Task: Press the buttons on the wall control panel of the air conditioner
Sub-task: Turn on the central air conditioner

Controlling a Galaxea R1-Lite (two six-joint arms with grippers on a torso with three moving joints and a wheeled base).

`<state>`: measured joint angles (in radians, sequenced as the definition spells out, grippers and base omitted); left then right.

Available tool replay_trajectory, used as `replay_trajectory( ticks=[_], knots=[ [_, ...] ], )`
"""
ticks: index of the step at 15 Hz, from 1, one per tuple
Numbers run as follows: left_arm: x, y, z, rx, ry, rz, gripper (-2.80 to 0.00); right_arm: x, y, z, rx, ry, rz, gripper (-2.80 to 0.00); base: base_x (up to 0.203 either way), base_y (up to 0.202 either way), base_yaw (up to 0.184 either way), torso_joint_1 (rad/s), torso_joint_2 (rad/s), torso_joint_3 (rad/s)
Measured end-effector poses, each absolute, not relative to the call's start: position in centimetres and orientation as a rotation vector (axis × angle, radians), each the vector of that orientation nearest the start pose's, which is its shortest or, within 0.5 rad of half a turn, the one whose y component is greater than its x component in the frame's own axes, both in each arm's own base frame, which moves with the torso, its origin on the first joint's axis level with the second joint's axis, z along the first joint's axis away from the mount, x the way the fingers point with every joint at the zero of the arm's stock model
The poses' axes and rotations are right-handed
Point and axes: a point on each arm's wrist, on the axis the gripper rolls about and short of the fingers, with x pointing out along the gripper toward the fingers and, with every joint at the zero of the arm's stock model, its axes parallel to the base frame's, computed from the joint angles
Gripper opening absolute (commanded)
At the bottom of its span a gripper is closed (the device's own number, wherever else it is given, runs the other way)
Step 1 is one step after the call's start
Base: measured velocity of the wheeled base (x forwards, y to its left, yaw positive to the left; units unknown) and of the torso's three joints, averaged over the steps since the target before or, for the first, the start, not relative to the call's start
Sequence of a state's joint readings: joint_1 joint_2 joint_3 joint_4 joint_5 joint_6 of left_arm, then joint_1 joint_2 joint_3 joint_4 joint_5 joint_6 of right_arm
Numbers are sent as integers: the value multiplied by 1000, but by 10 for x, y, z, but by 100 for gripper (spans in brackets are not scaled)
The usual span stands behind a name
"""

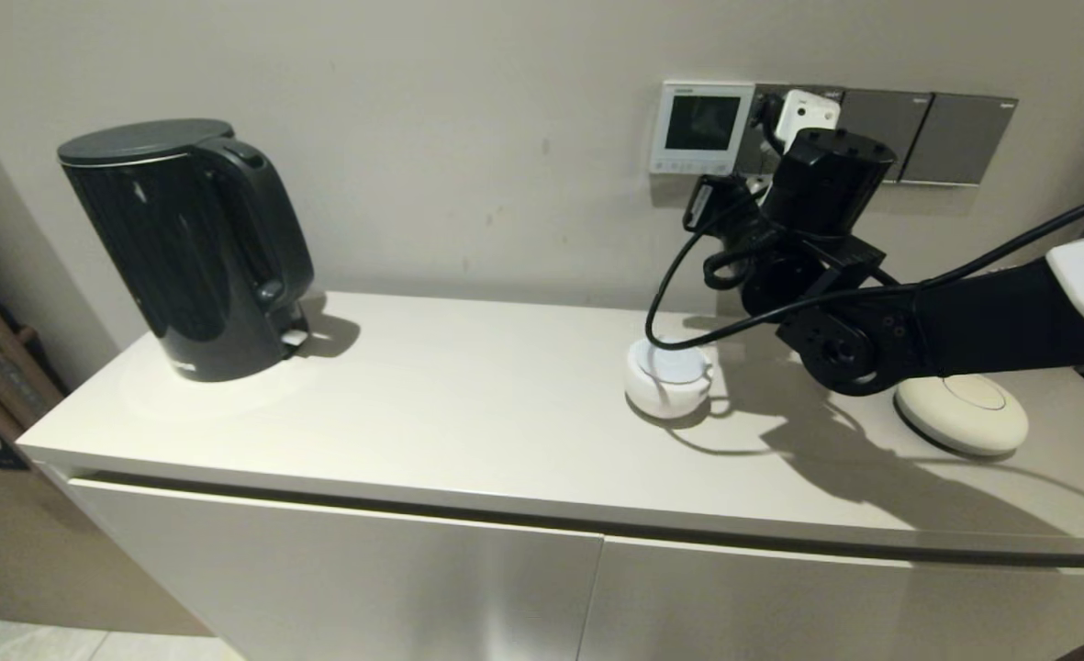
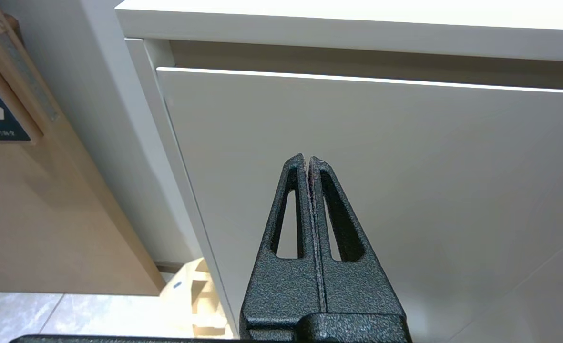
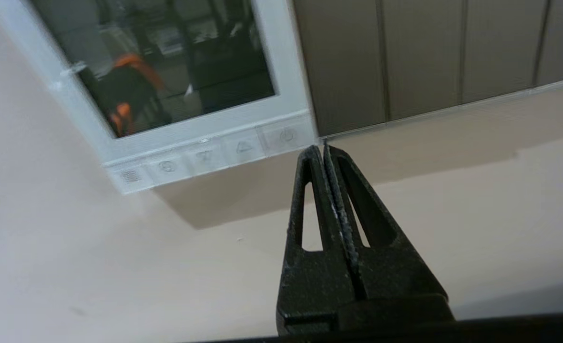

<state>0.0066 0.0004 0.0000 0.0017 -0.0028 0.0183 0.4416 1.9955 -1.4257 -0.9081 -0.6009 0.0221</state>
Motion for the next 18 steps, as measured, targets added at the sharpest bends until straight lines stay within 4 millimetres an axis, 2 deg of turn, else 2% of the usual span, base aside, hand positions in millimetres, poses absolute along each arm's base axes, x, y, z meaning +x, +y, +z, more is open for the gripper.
replay_trajectory(
  ticks=[7, 10, 18],
  knots=[
    [-23, 0, 75, 18, 2, 3, -280, 363, 169, 283, 180, -314, -134, -280, 0, 0, 0, 0, 0, 0],
    [-23, 0, 75, 18, 2, 4, -280, 366, 169, 285, 183, -324, -133, -280, 0, 0, 0, 0, 0, 0],
    [-23, 0, 75, 18, 2, 4, -280, 380, 171, 276, 177, -317, -146, -280, 0, 0, 0, 0, 0, 0]
  ],
)
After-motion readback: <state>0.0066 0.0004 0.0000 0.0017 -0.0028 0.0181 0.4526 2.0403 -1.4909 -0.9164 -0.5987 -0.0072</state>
